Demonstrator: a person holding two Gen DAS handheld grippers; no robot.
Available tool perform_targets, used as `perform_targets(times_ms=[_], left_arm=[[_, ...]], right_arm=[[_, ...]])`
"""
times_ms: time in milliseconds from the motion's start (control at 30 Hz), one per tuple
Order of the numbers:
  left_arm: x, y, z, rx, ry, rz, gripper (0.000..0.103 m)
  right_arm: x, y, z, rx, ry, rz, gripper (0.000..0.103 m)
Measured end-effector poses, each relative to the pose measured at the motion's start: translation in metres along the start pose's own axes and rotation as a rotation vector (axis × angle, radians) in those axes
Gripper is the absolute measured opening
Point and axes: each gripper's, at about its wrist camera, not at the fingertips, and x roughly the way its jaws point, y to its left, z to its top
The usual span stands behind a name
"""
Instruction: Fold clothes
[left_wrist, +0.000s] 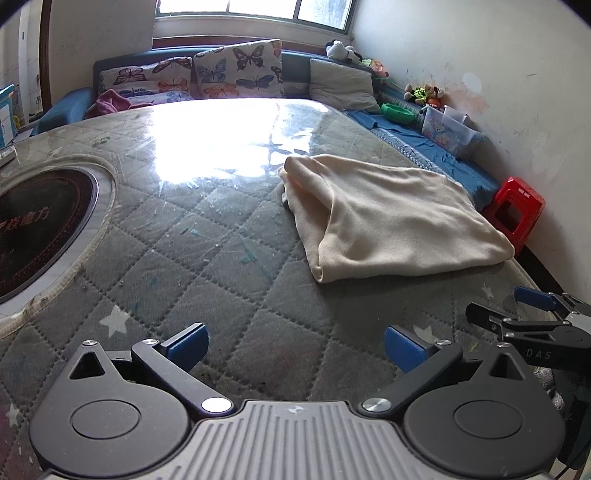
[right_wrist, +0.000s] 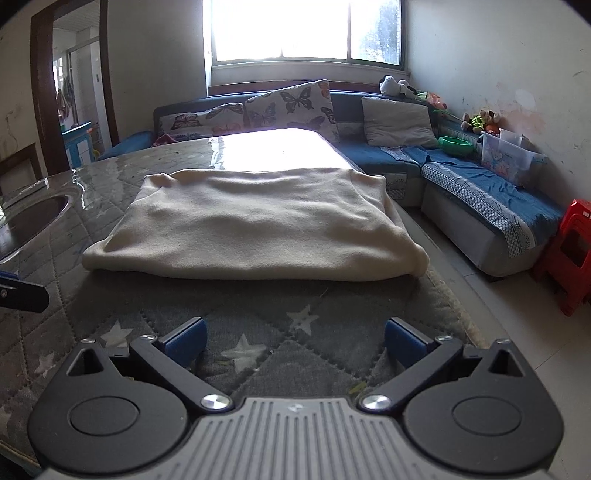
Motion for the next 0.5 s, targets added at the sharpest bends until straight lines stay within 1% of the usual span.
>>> perform_targets(times_ms=[133, 500], left_arm=[[0.0024, -0.001, -0.0017, 0.0, 0.027, 0.005, 0.103], [0.0053, -0.0069, -0.0028, 0.039, 0.044, 0.028, 0.103]], right_arm=[[-0.0006, 0.0021, -0.0008, 0.011, -0.002, -0.014, 0.103], [-0.0004, 0.0055, 0.0006, 0.03, 0.011, -0.038, 0.103]])
